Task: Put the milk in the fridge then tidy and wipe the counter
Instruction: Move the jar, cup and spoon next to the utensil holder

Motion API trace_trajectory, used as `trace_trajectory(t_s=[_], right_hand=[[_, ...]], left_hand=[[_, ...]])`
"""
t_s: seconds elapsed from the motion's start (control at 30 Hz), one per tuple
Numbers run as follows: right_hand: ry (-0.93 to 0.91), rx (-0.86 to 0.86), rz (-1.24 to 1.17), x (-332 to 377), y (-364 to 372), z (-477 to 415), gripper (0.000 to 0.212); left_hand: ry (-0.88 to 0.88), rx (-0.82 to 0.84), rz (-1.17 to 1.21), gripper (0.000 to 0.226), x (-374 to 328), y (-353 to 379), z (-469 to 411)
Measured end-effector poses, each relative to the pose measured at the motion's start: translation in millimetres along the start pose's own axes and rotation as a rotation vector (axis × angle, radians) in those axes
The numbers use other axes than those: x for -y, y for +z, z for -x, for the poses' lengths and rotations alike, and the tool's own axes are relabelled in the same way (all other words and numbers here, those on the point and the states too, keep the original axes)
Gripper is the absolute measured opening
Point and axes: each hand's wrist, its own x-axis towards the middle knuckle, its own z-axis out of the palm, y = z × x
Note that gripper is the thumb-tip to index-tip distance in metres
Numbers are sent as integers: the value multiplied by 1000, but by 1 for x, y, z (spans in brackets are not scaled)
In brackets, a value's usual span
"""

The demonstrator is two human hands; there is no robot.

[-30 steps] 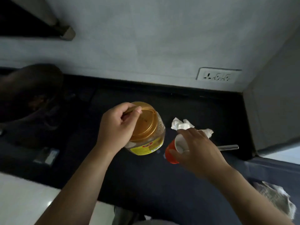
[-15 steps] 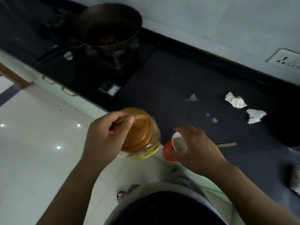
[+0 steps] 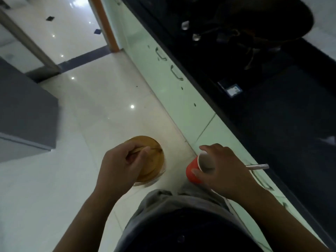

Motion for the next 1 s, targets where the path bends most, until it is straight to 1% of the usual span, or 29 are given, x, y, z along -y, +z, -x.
trace_trajectory(t_s=[0.17, 0.33, 0.5, 0.6, 0.7, 0.83, 1.0], right_hand=[[-74, 39, 7, 34, -2, -55, 69], [-128, 50, 29, 63, -7, -140, 68], [-156, 38, 33, 92, -24, -250, 70], [-188, 33, 26, 114, -51, -319, 69], [-228, -20, 32, 135, -78, -381, 69], [-236, -43, 27, 156, -103, -446, 69], [-220, -65, 37, 174, -118, -519, 69]], left_hand=[[-101, -65, 20, 9, 37, -34, -24], [-138, -92, 25, 7, 63, -57, -88], [-143, -105, 28, 16, 78, -77, -188], [-147, -97, 28, 17, 81, -94, -256], [-139, -134, 24, 19, 82, -113, -321], [-146, -191, 35, 31, 85, -129, -392], [-154, -241, 46, 42, 99, -151, -478]])
